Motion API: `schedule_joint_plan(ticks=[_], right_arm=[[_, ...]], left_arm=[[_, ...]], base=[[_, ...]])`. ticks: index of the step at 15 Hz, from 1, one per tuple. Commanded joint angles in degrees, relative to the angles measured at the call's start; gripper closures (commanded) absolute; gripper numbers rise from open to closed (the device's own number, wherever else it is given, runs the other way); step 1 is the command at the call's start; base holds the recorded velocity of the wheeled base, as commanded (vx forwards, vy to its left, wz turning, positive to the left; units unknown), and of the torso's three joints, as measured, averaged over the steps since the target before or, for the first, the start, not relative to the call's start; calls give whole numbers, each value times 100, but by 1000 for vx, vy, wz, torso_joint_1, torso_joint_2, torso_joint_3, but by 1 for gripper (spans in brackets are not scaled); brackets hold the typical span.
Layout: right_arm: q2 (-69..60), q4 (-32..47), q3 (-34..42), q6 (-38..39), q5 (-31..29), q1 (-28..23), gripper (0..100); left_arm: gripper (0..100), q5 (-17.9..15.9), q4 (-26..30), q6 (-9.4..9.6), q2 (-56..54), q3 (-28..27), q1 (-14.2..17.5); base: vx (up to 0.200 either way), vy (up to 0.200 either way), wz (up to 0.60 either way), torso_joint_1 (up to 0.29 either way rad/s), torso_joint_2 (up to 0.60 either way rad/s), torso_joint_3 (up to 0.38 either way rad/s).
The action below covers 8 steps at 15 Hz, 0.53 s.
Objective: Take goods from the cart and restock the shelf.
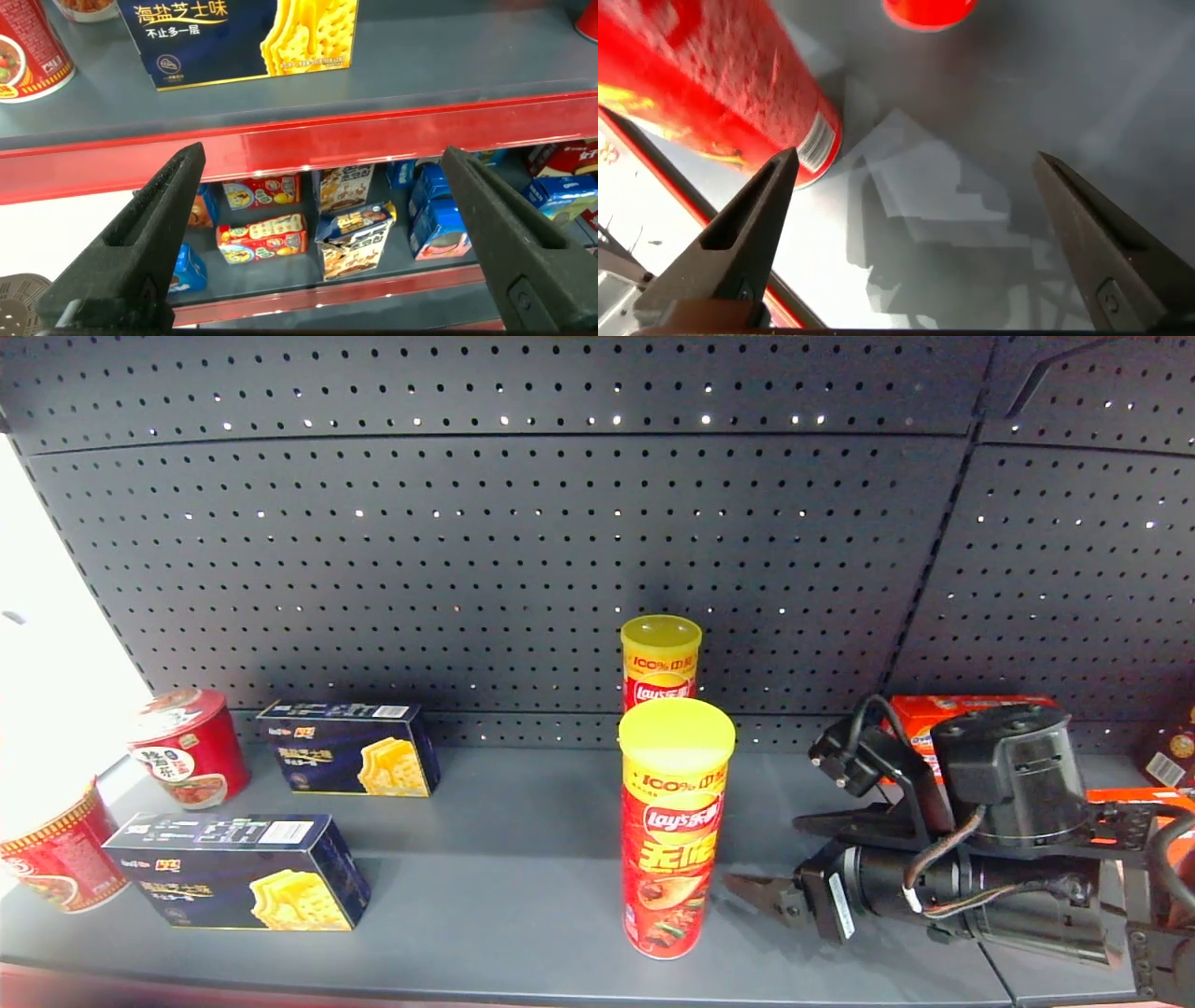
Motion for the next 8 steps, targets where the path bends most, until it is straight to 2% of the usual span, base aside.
schedule_joint_plan(ticks=[1, 4, 6, 8], right_arm=[[-343, 1, -5, 1, -19, -110, 0], [-932, 1, -57, 1, -54, -277, 0], [-1468, 1, -66, -8, -142, -664, 0], [-2382, 54, 101, -8, -212, -1499, 0]], left_arm=[[0, 6, 2, -2, 9, -2, -1], [0, -3, 2, -2, 9, -2, 8], [0, -3, -7, -2, 9, 7, 34], [0, 6, -7, -2, 9, -2, 26]], base=[[0, 0, 0, 0, 0, 0], [0, 0, 0, 0, 0, 0], [0, 0, 0, 0, 0, 0], [0, 0, 0, 0, 0, 0]])
